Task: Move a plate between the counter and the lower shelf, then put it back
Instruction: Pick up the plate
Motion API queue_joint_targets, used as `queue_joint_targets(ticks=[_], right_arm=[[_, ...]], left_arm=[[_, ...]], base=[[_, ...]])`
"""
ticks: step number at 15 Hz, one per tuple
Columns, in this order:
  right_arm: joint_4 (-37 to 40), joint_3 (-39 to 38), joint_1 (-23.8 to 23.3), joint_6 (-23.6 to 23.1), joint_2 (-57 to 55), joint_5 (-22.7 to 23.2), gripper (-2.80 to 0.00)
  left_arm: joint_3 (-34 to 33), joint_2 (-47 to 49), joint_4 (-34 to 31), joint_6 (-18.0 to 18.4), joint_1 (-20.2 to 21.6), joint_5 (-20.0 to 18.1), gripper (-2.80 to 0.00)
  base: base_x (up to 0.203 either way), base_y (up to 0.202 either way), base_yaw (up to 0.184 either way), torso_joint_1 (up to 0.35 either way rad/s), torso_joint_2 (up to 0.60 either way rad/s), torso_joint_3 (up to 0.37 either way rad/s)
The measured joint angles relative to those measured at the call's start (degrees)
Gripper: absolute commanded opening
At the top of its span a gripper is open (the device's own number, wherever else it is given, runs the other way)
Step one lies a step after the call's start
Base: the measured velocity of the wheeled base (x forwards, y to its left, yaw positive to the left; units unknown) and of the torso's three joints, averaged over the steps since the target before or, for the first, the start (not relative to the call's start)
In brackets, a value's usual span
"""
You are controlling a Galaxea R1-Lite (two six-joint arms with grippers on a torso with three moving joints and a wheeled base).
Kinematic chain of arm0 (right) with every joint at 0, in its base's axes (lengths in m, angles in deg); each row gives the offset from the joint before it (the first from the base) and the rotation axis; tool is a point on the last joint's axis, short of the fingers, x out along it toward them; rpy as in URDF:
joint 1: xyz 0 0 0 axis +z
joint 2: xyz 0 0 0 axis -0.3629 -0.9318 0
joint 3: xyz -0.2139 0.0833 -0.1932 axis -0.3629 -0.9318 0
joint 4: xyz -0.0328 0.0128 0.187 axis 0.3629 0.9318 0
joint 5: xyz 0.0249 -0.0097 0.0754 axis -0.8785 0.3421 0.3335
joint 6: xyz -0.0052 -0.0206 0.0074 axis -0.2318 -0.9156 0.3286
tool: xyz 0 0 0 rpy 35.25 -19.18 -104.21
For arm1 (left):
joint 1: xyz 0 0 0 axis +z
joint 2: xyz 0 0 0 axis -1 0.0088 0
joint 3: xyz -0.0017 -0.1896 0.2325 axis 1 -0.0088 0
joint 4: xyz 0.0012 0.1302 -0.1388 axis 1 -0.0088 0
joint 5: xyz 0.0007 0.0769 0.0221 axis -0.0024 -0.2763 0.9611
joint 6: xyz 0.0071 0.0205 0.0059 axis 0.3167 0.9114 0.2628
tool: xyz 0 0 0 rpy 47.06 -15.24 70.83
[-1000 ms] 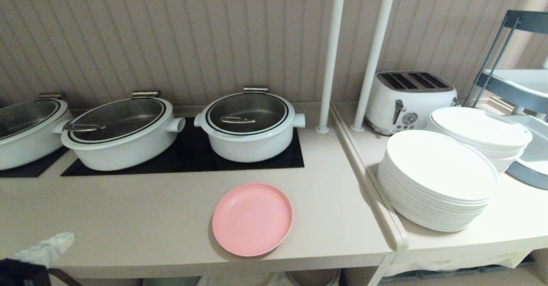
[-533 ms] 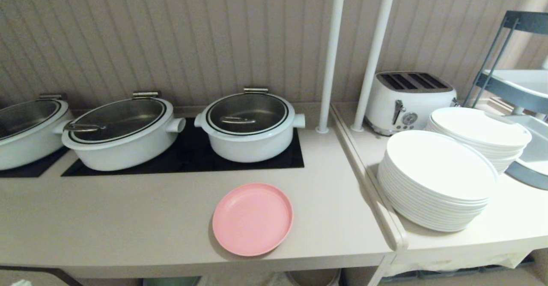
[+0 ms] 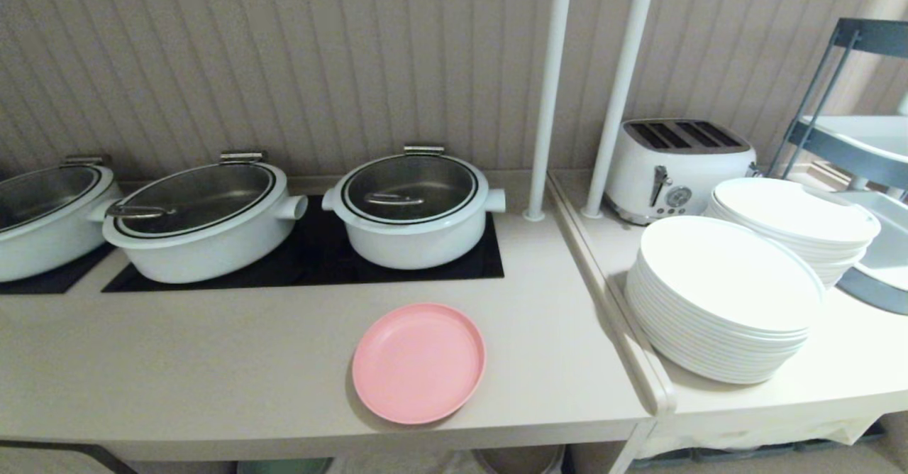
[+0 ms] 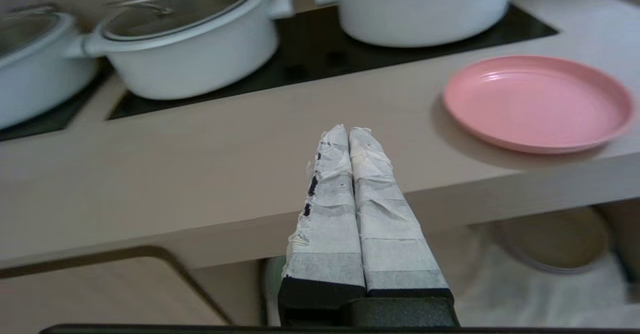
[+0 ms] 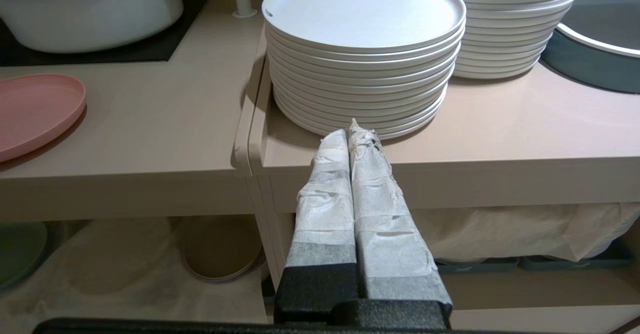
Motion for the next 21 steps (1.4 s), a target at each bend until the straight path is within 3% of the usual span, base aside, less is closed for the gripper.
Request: queue_joint_targets(ticks=[3, 4, 21], right_arm=[[0.0, 0.0, 0.0, -0.02, 0.0, -0.02, -2.8], [0.0, 0.0, 0.0, -0.02, 0.0, -0.02, -2.8], [0.0, 0.02, 0.0, -0.02, 0.0, -0.02, -2.8]], left_arm=[[-0.01, -0.49, -1.28, -6.42, 0.02, 1.31, -2.8], [-0.01, -0.51, -1.32, -6.91, 0.02, 1.49, -2.8], [-0.01, -0.55, -1.4, -7.11, 0.02, 1.6, -2.8]], base=[[0.0, 0.0, 0.0, 0.0, 0.0, 0.0], [0.0, 0.0, 0.0, 0.0, 0.0, 0.0], [0.0, 0.0, 0.0, 0.0, 0.0, 0.0]])
